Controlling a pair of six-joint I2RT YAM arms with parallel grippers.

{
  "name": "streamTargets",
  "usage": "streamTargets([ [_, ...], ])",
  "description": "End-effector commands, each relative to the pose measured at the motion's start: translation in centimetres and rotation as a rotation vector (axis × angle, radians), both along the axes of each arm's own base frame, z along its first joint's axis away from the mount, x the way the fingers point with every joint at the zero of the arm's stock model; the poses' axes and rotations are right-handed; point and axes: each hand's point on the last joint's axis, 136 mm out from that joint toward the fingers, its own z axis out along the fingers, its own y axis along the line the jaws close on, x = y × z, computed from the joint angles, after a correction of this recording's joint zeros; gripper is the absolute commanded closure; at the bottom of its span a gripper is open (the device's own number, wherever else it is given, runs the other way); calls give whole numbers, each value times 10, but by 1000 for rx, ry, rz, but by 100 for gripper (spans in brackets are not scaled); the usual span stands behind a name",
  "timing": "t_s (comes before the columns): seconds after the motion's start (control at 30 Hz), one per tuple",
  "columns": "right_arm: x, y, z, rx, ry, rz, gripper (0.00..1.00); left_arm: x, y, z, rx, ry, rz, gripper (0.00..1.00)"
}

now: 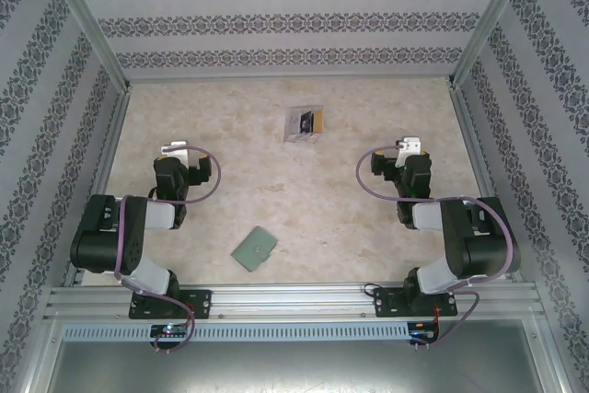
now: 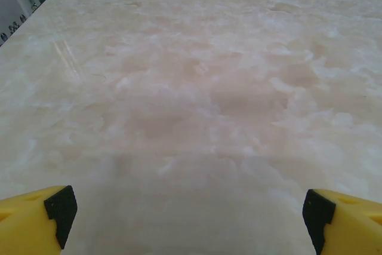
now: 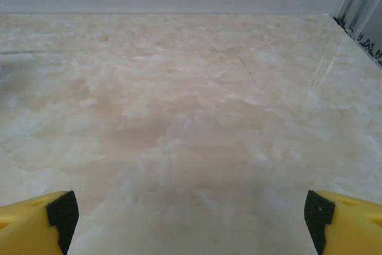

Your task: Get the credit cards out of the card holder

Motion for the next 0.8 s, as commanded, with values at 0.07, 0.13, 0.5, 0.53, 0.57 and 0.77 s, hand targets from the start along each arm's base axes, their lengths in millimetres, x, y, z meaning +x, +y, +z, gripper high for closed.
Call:
streamTargets([
  [0.07,6,0,9,2,-26,16,2,5,-6,2,8,1,-28,1],
  [0.13,6,0,10,2,-26,15,2,5,-6,1,8,2,-28,1],
  [0.5,8,-1,10,17,-23,23,2,5,-6,2,6,1,-27,1],
  [0.53,7,0,9,17,-21,23,2,5,-6,1,6,3,-27,1],
  [0.57,7,-1,9,17,-21,22,2,5,-6,1,6,3,-27,1],
  [0.77,7,-1,9,16,-21,22,2,5,-6,1,6,3,-28,1],
])
